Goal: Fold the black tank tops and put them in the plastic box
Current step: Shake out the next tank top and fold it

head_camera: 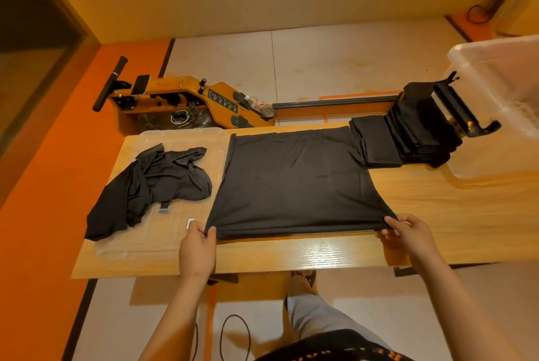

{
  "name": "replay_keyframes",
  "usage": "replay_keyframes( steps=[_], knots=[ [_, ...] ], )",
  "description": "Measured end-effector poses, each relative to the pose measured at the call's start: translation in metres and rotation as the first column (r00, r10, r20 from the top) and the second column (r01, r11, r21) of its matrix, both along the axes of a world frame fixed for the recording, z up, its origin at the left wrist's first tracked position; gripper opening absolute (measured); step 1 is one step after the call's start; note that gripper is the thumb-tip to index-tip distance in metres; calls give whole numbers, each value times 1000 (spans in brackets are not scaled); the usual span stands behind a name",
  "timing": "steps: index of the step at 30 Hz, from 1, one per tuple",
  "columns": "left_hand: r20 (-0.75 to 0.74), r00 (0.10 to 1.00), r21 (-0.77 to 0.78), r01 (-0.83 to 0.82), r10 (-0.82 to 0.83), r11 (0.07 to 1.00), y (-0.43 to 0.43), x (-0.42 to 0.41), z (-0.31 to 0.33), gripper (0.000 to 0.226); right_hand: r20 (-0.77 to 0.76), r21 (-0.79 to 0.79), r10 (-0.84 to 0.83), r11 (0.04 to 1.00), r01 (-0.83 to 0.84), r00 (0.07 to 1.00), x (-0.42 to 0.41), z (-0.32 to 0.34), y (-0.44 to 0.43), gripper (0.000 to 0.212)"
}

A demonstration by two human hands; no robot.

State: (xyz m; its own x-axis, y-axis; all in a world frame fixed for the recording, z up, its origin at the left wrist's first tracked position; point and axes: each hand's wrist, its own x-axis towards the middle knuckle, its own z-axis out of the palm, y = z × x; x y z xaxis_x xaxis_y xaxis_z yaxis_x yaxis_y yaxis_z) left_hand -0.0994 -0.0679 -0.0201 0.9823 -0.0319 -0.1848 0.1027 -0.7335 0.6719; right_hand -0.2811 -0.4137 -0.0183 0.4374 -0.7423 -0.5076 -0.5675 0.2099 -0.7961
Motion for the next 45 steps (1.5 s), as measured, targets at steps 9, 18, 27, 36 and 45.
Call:
replay_keyframes(
  steps=[9, 18, 27, 36, 45],
  knots=[
    [-382, 917, -519, -319, 118, 793, 6, 6, 27, 15, 162, 122, -115, 988, 96, 980, -8, 16, -6, 14],
    [-211, 977, -653, -153, 16, 742, 20, 22, 77, 24, 261, -118, 102, 990, -73, 960, -7, 71, 1, 35],
    [268, 963, -542, 121, 34, 832, 22, 44, 159, 15, 346, -571, 256, 821, -14, 902, 3, 167, 11, 14],
    [433, 892, -511, 127, 127, 850, 28, 64, 220, 8, 445, -632, 359, 775, 4, 820, 8, 228, 16, 9],
    [433, 852, -588, 20, 294, 809, 62, 77, 234, 9, 535, -545, 474, 826, -144, 699, 26, 244, 72, 11]
  ],
)
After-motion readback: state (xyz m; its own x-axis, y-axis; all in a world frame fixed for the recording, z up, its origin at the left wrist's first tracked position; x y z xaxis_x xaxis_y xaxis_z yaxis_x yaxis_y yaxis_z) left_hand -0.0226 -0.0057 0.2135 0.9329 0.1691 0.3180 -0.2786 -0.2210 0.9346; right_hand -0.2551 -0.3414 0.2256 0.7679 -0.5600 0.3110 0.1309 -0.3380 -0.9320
